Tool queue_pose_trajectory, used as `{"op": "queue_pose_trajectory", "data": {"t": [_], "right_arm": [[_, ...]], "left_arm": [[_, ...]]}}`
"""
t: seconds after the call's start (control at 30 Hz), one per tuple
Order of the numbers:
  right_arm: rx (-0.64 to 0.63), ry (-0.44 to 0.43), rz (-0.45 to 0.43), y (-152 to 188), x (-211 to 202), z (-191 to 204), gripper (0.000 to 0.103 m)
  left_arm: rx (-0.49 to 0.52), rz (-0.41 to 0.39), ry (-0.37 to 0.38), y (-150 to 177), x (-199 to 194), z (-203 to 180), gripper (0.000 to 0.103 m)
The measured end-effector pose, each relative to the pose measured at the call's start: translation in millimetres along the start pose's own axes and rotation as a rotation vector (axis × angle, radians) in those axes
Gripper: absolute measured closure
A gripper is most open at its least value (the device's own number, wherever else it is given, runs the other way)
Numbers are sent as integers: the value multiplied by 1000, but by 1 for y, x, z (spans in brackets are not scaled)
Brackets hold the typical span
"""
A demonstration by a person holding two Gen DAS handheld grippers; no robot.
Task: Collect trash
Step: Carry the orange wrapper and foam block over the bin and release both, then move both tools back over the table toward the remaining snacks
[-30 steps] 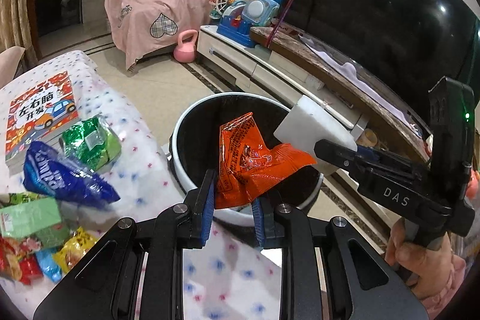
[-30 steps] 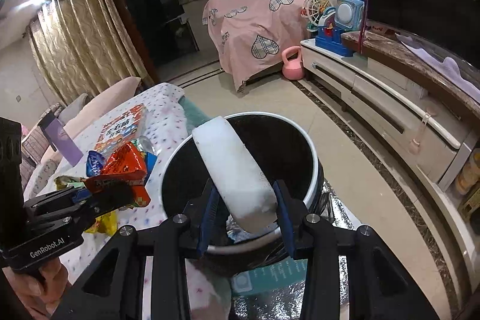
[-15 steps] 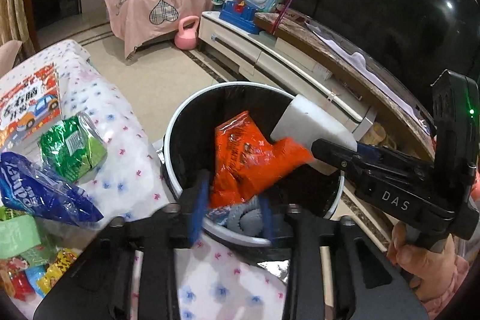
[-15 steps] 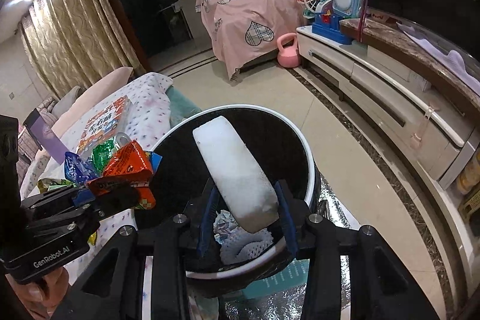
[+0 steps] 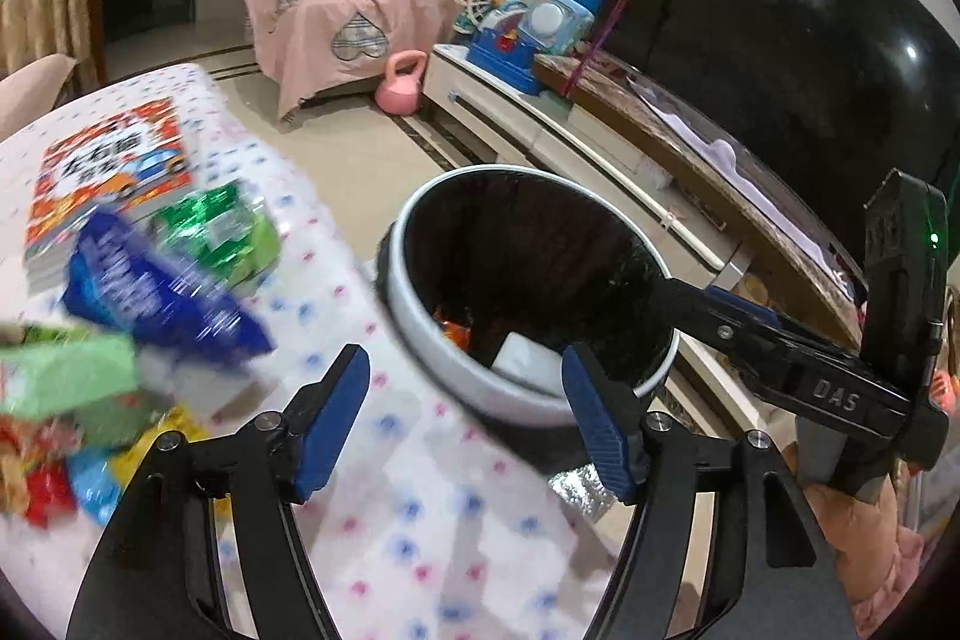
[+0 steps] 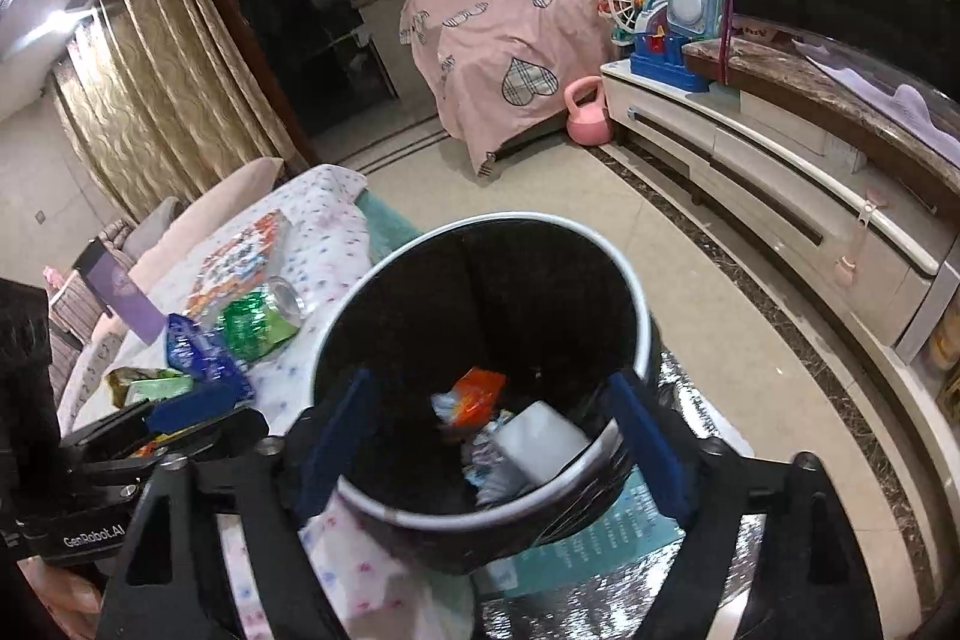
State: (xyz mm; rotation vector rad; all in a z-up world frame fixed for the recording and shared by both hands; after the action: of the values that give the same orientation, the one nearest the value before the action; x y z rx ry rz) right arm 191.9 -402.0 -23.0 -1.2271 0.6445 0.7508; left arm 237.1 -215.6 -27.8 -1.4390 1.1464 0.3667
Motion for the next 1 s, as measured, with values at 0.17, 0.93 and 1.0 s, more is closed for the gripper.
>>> {"op": "queue_pose_trajectory", "data": {"t": [0.17, 0.93, 1.0], "right_arm": [[10, -43, -18, 19, -10, 18, 8], [-91, -189, 62, 94, 10, 134, 6], [-100, -193, 70, 96, 13, 140, 6]], "left_arm": [[-43, -19, -32, 22, -19, 19, 33], [-272, -57, -135, 120, -87, 127, 32], [-287, -58, -146, 124, -91, 135, 32]]}}
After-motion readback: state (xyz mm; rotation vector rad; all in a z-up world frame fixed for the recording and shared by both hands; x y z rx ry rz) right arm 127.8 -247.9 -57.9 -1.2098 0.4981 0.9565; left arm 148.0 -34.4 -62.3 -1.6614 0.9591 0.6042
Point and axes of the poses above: each gripper's, at about its wrist camera, not at the fingertips, and x roughly the way its jaws point, z to its left, y to its underside, the point moved 1 cm from there along x, roughly the way its jaws point, and after that the axes turned 8 degrees about z, right-handed, at the moved point
